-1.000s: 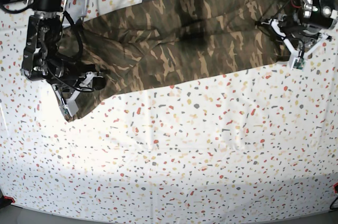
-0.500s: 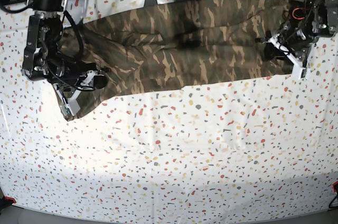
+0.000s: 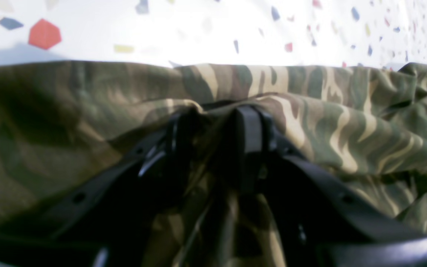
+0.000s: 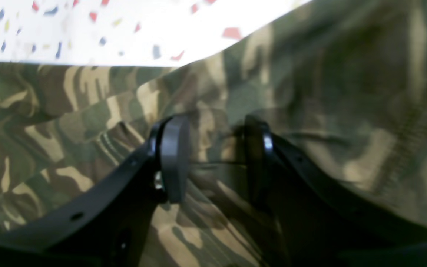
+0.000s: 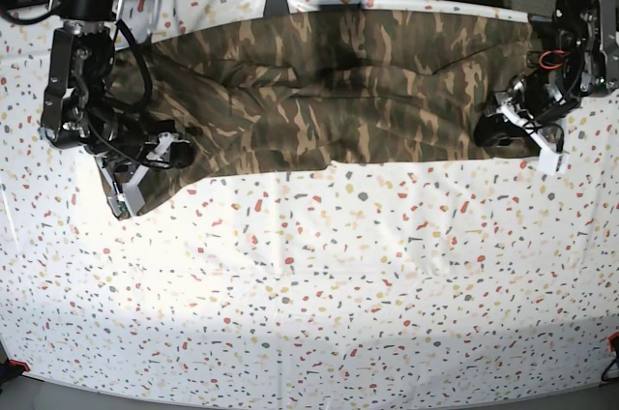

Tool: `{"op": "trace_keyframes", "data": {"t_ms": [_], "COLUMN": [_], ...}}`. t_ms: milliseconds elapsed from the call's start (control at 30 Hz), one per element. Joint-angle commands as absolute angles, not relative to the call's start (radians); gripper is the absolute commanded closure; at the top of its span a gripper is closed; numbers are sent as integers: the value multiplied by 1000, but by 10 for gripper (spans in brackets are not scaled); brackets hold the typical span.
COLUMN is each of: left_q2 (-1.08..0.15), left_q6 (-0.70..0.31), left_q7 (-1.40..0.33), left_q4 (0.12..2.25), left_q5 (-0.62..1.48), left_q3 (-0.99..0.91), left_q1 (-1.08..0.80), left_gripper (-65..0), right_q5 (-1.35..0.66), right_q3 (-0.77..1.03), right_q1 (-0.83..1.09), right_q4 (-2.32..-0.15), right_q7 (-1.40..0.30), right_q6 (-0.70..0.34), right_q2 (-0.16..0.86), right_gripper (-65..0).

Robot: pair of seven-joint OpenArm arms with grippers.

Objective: Fold the T-shirt properly
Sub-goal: 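Pull the folded edge with both grippers to straighten the folded shirt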

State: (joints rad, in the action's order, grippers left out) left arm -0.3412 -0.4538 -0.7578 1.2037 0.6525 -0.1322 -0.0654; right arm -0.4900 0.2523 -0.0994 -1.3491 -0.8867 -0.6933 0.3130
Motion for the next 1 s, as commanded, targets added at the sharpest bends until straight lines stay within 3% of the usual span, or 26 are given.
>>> {"op": "trace_keyframes", "data": {"t_ms": [0,633,967], "left_q2": [-311,-311,-319], "left_q6": [-263,-281,-281], "left_q7": [-998,-971,-1115], "left_q4": [1095,1092,1102], "left_q5": [265,233,210], "left_q3": [-96,-96,-96], "left_q1": [-107,-18,11], "left_gripper": [-237,-236,-231], "right_q5": [-472,-386,-403], "right_q3": [255,255,255], "right_q1": [-120,-257,-269], "right_q4": [-1358,-1136,-1137], "right_q7": [-852,-788,-792], "right_q6": [-698,-698,-698], "right_q2": [323,308,297], "right_gripper": [-254,-254,-254]}}
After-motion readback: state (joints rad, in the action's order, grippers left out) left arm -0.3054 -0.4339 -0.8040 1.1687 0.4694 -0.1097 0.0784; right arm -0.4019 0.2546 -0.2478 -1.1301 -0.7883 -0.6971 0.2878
